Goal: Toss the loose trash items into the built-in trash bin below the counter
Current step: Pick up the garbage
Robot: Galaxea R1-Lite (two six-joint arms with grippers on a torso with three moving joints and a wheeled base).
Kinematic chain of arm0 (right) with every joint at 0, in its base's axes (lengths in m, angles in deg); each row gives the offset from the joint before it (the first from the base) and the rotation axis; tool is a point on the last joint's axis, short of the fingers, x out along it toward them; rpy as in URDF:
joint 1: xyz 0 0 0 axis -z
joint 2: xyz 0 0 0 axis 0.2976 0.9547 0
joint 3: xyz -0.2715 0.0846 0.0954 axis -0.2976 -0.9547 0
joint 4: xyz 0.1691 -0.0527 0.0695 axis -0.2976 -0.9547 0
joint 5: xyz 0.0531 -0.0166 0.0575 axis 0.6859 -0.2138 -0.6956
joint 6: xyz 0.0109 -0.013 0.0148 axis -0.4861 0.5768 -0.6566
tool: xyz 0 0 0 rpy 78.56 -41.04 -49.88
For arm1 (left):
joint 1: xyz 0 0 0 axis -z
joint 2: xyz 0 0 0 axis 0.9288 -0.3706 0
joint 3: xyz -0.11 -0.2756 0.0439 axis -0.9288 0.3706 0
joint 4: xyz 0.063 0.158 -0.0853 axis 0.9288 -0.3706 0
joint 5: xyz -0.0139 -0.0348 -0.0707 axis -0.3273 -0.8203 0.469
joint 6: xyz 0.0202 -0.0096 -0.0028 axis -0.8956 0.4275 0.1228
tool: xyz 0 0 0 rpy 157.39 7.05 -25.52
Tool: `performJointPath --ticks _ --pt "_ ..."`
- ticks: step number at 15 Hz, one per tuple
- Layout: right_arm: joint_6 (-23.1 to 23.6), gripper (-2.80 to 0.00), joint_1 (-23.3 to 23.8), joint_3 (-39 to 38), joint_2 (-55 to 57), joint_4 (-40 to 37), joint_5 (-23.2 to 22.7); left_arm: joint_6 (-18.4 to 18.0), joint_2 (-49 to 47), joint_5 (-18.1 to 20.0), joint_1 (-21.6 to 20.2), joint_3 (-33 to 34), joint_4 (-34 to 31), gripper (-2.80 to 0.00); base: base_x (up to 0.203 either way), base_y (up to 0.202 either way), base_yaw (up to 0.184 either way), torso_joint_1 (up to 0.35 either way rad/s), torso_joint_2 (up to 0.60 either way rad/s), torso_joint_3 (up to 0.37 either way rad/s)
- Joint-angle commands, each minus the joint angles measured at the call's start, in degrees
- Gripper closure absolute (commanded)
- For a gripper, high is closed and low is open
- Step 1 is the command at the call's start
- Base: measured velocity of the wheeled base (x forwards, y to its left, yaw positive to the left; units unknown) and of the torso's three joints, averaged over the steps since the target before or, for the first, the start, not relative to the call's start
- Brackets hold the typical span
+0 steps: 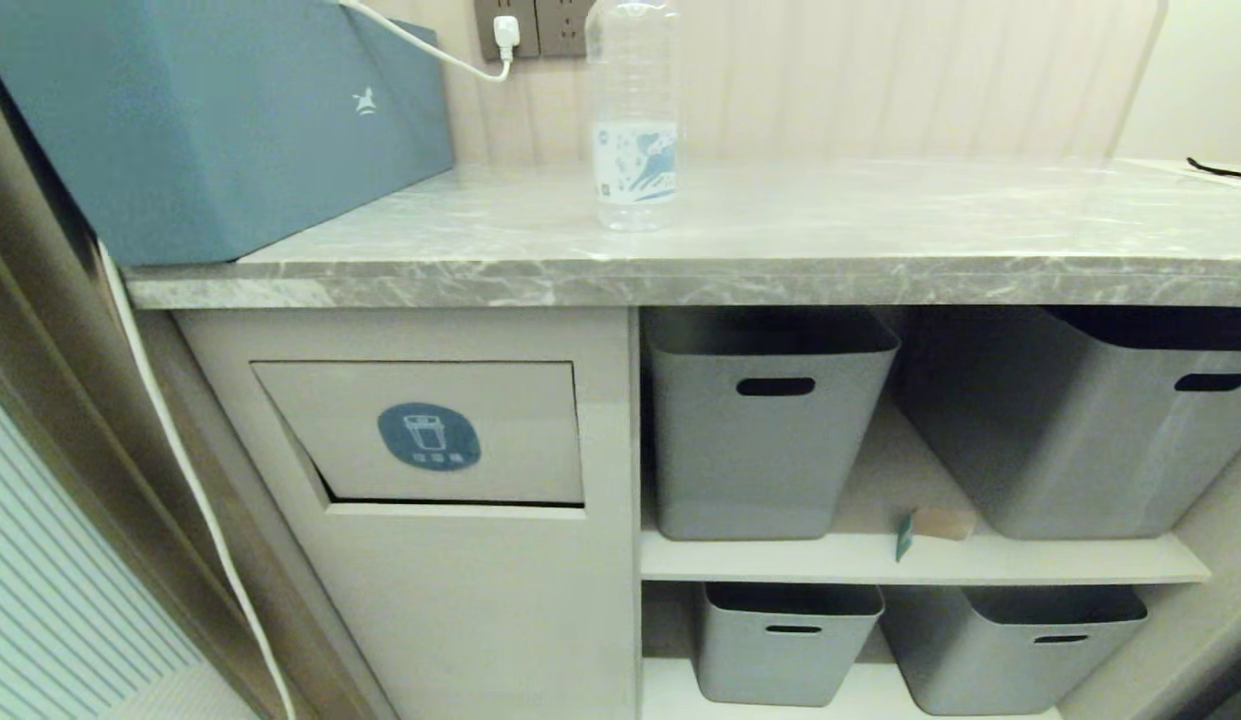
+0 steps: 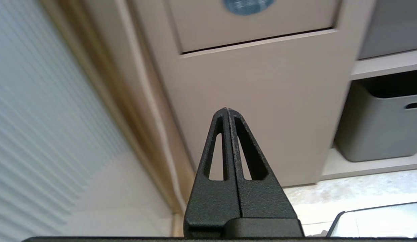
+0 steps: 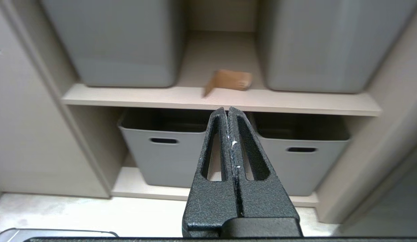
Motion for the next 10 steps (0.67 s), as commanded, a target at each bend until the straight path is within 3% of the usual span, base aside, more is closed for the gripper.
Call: performJointPath --ticks 1,10 --pt "0.04 0.00 -0.10 0.00 -0.04 0.01 -0.04 -0.05 0.05 0.01 0.01 0.00 -0.02 0.00 0.000 -0.196 0.007 -0.001 0.01 0.004" --pt "0.04 0.00 -0.02 0.00 -0.04 0.01 -0.04 0.47 0.09 -0.17 0.01 0.00 -0.03 0.00 0.000 -0.196 0.000 0.002 0.00 0.002"
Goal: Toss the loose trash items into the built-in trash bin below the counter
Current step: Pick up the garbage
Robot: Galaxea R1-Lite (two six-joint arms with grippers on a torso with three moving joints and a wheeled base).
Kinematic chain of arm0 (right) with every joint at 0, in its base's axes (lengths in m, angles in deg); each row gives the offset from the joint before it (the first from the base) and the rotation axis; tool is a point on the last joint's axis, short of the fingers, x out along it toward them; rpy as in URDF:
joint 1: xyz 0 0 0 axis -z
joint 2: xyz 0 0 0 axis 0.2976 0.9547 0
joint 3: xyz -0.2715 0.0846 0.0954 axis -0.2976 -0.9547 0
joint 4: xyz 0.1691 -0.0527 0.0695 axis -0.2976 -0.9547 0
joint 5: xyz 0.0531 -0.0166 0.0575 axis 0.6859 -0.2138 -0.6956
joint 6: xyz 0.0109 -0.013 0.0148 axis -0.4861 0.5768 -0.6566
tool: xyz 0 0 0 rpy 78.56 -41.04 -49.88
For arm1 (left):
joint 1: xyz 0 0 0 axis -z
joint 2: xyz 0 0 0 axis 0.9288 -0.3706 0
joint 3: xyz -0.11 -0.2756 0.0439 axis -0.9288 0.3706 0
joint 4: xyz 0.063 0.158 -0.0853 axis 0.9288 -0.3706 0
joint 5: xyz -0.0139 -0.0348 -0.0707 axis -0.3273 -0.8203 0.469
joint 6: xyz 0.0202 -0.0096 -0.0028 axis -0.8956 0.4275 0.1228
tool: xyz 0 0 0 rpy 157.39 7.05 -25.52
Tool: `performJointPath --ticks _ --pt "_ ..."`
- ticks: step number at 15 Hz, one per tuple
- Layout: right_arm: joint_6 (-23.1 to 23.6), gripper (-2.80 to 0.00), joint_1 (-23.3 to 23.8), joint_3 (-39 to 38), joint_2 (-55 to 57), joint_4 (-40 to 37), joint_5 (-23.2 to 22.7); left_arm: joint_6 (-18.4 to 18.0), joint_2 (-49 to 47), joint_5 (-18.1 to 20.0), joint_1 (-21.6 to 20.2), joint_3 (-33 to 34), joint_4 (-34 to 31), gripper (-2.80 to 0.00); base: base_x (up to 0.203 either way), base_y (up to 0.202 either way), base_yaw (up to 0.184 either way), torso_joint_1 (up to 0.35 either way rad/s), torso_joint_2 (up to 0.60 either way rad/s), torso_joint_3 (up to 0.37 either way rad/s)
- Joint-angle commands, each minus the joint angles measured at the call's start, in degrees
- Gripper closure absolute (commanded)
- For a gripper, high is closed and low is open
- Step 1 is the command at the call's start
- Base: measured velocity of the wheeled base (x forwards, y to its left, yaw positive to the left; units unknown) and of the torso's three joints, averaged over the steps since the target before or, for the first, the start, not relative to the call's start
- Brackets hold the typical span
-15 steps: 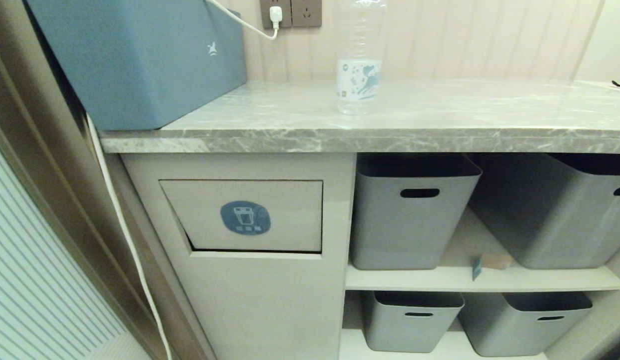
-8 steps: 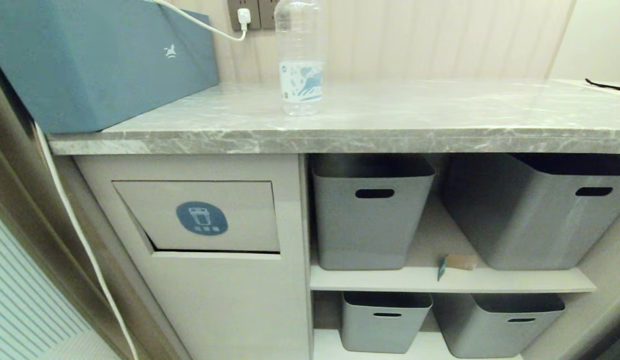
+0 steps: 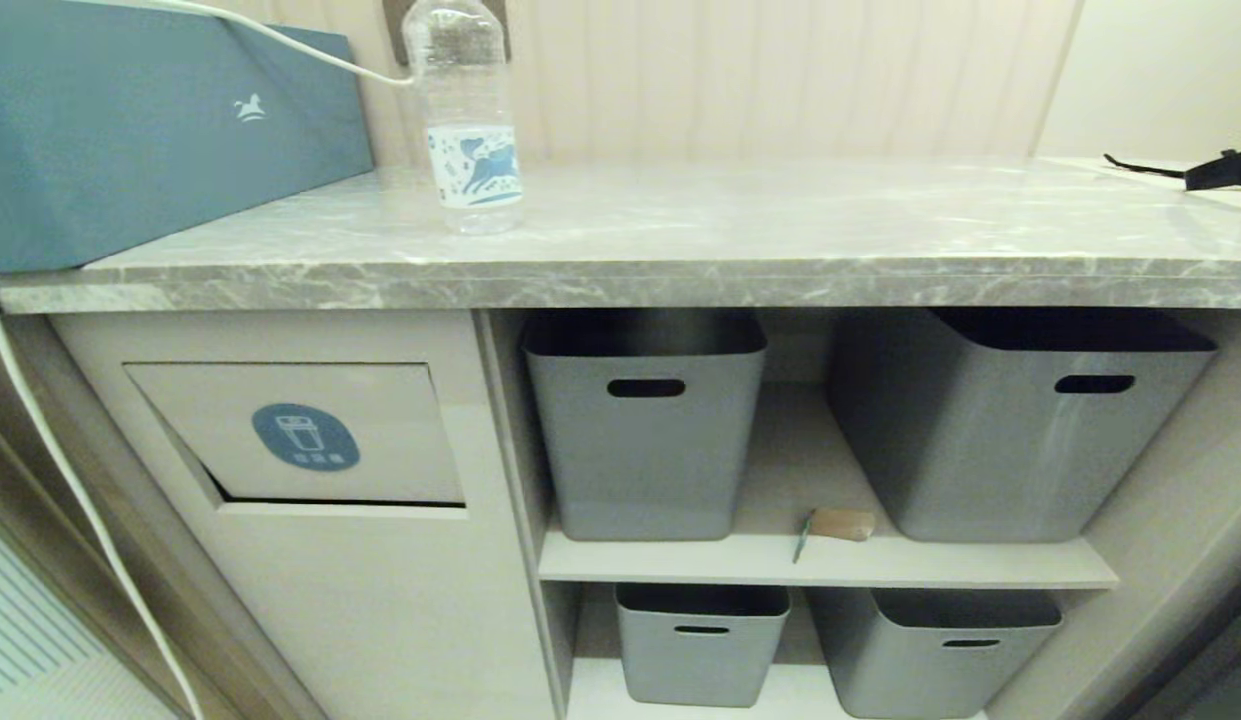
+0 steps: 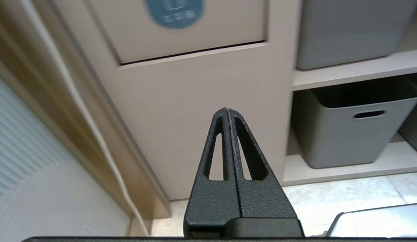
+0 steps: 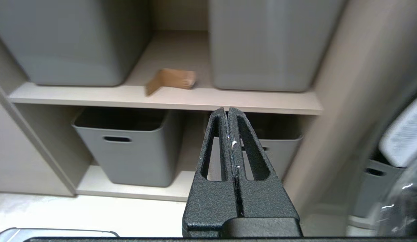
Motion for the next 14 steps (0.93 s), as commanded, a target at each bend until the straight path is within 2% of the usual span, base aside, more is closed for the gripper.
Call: performJointPath --ticks 1,3,6,8,11,13,14 --pt "0.02 0.00 -0.02 0.00 -0.04 0.02 -0.03 -0.03 0.09 0.02 0.03 0.00 -0.03 0.00 0.000 -0.195 0.001 0.007 0.00 0.000" --pt "0.02 0.00 -0.02 0.00 -0.04 0.02 -0.03 0.27 0.09 0.02 -0.01 0.00 -0.17 0.00 0.000 -0.196 0.002 0.004 0.00 0.004" --pt "0.02 0.00 -0.02 0.00 -0.04 0.02 -0.03 5.44 0.09 -0.47 -0.01 0.00 -0.33 0.00 0.000 -0.137 0.003 0.000 0.00 0.003" --pt "0.02 0.00 -0.02 0.00 -0.04 0.02 -0.03 7.88 0.09 -2.18 -0.01 0.00 -0.14 0.00 0.000 0.000 0.000 0.000 0.00 0.000" --pt "0.02 0.00 -0.09 0.00 -0.04 0.02 -0.03 6.56 0.09 -1.91 -0.01 0.00 -0.08 0.00 0.000 0.000 0.000 0.000 0.00 0.000" --pt "0.02 0.00 -0.02 0.00 -0.04 0.02 -0.03 3.77 0.09 -1.84 0.01 -0.08 -0.32 0.00 0.000 0.000 0.000 0.000 0.00 0.000" --pt "0.02 0.00 -0.02 0.00 -0.04 0.02 -0.03 3.58 0.09 -1.83 0.05 -0.09 -0.31 0.00 0.000 0.000 0.000 0.000 0.00 0.000"
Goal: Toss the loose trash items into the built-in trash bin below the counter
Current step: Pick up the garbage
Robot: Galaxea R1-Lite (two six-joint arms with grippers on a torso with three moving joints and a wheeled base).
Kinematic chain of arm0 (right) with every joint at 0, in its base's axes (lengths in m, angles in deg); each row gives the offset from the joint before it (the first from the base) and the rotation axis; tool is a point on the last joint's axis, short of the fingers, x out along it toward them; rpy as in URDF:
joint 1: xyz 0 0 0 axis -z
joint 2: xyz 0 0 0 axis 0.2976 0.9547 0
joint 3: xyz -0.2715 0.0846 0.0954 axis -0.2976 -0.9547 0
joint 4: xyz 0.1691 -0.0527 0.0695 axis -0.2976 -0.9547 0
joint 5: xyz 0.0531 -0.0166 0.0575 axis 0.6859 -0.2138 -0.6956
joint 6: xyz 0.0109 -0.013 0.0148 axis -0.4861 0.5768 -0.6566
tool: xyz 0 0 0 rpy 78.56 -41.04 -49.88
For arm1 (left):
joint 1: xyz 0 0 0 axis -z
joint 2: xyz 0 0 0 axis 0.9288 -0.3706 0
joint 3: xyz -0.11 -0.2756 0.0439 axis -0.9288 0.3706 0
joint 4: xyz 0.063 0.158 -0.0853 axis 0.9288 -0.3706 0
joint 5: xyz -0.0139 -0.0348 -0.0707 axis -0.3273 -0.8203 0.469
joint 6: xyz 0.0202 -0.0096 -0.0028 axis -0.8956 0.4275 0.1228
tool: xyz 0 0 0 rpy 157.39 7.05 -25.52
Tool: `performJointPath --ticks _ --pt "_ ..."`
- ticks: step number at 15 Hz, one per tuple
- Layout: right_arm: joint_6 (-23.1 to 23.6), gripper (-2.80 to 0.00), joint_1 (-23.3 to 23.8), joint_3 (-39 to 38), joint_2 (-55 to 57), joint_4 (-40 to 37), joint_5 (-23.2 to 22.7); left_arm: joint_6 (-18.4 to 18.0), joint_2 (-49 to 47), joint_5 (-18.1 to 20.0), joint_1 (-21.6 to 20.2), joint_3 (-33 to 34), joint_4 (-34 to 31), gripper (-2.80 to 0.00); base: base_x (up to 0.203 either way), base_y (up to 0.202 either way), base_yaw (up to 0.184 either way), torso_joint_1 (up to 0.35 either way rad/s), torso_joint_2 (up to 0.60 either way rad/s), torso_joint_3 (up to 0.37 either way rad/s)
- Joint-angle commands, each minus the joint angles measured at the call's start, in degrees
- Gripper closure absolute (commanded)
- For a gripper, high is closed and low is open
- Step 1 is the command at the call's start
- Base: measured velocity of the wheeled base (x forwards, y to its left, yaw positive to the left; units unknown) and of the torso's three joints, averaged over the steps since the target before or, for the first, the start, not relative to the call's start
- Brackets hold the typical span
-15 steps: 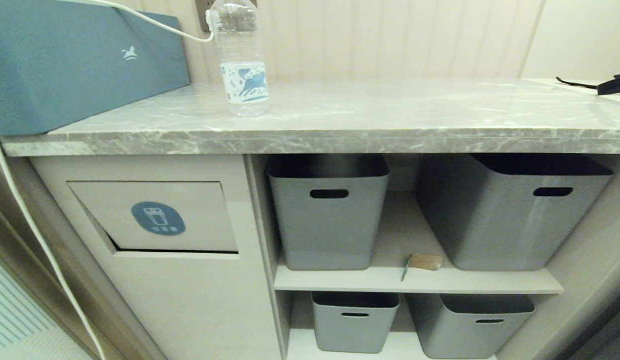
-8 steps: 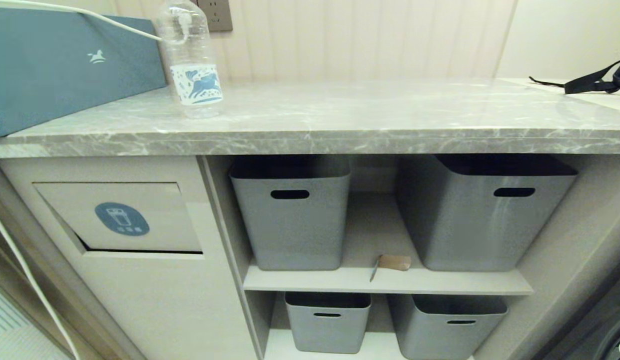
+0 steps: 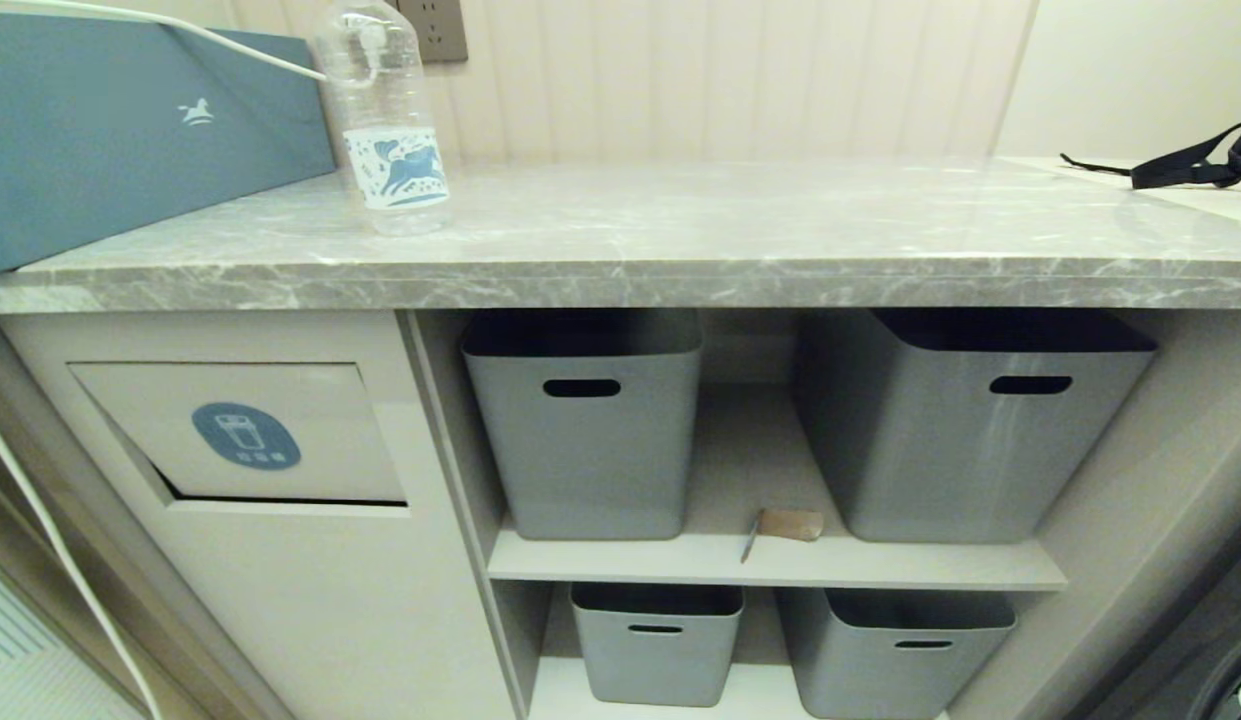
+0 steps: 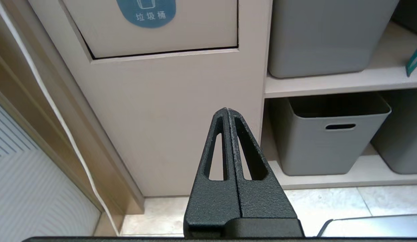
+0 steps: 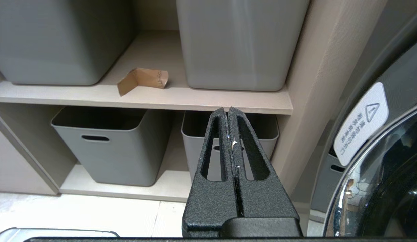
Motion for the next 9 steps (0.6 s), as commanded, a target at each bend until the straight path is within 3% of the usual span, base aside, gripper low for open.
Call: performJointPath --ticks 1,3,5,9 --pt "0.04 0.00 0.00 0.00 -0.04 0.01 -0.02 -0.38 0.09 0.29 0.05 -0.38 0.30 0.00 0.000 0.000 0.000 0.000 0.00 0.000" --pt "0.04 0.00 -0.08 0.00 -0.04 0.01 -0.02 -1.93 -1.60 3.39 0.06 -3.07 0.78 0.00 0.000 0.000 0.000 0.000 0.00 0.000" --pt "0.04 0.00 -0.02 0.00 -0.04 0.01 -0.02 -2.93 -10.37 6.06 1.10 -5.88 3.26 0.00 0.000 0.000 0.000 0.000 0.00 0.000" --pt "0.04 0.00 0.00 0.00 -0.04 0.01 -0.02 -3.79 -35.69 8.35 9.33 -13.44 10.86 0.00 0.000 0.000 0.000 0.000 0.00 0.000"
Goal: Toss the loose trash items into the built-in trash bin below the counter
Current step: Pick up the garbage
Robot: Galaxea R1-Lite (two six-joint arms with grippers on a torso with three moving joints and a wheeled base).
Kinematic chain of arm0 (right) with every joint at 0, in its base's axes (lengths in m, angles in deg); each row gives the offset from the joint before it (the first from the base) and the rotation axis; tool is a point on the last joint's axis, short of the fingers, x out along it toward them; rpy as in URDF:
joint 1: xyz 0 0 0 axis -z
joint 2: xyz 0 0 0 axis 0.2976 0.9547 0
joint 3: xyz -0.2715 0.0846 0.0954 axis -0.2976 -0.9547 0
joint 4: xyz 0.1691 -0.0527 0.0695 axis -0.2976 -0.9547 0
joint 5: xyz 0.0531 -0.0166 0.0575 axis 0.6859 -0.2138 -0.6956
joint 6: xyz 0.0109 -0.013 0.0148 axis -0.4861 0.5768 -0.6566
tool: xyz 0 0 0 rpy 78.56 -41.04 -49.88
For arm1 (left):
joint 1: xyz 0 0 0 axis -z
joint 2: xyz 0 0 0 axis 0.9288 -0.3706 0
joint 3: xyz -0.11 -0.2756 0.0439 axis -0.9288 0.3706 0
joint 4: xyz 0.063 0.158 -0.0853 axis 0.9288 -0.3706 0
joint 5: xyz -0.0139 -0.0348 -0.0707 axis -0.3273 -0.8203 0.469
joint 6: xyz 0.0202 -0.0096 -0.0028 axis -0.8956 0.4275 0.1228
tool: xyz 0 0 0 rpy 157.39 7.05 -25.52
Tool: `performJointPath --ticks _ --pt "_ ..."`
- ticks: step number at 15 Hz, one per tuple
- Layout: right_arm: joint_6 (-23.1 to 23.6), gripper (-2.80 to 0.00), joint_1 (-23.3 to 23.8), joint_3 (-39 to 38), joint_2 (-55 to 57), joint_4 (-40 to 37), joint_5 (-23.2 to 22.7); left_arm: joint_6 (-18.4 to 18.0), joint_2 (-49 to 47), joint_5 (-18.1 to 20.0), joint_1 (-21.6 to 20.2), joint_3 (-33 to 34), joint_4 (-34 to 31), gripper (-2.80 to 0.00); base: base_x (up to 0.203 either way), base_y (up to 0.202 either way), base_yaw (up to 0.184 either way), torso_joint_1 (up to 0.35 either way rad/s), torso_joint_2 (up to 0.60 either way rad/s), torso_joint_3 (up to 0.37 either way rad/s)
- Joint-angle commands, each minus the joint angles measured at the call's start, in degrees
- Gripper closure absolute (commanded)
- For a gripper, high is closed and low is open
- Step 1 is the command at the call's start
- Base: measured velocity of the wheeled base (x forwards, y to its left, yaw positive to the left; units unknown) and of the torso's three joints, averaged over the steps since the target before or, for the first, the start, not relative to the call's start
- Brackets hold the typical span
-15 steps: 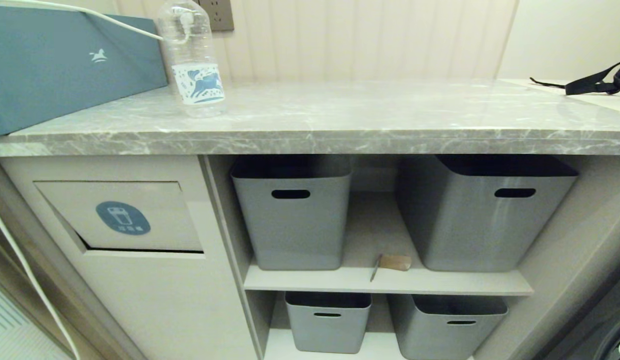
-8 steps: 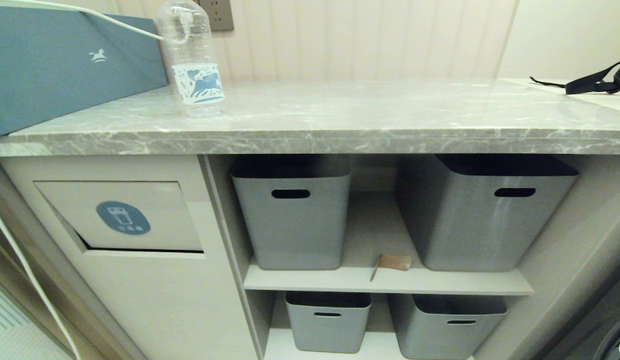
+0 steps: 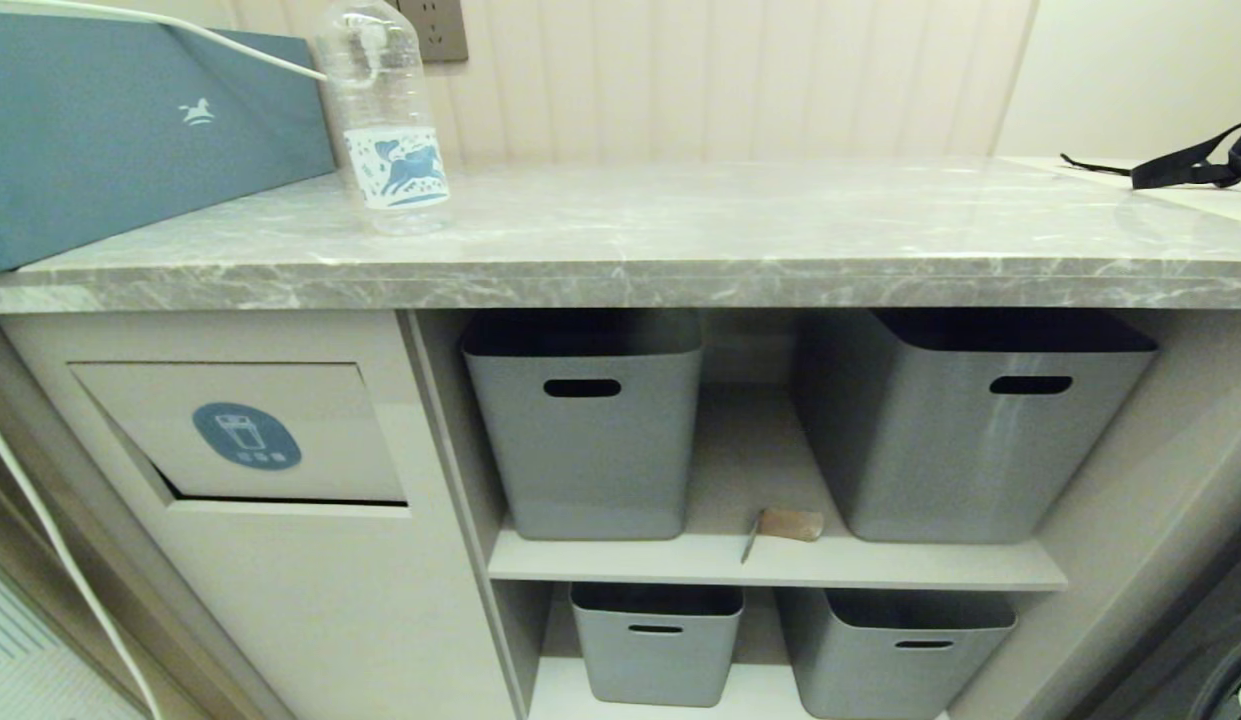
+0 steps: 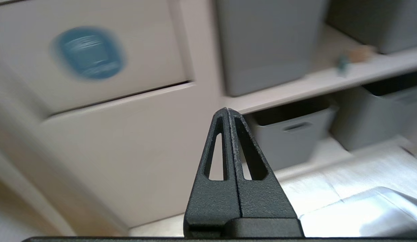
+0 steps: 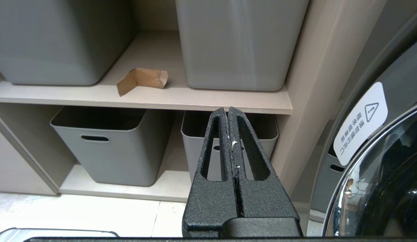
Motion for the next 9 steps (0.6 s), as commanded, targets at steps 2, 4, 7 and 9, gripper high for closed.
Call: performJointPath --ticks 2,4,7,9 --pt "0.03 0.00 -0.05 0.00 -0.04 0.02 -0.04 -0.73 -23.75 1.58 10.03 -5.39 4.66 0.00 0.000 0.000 0.000 0.000 0.00 0.000" --pt "0.03 0.00 -0.02 0.00 -0.04 0.02 -0.04 -2.07 -34.31 1.99 15.30 -8.66 8.88 0.00 0.000 0.000 0.000 0.000 0.00 0.000" --pt "0.03 0.00 -0.02 0.00 -0.04 0.02 -0.04 -6.43 -52.23 2.81 20.53 -13.25 20.81 0.00 0.000 0.000 0.000 0.000 0.00 0.000" --pt "0.03 0.00 -0.02 0.00 -0.04 0.02 -0.04 -9.90 -63.88 3.22 23.97 -16.47 29.89 0.00 0.000 0.000 0.000 0.000 0.00 0.000"
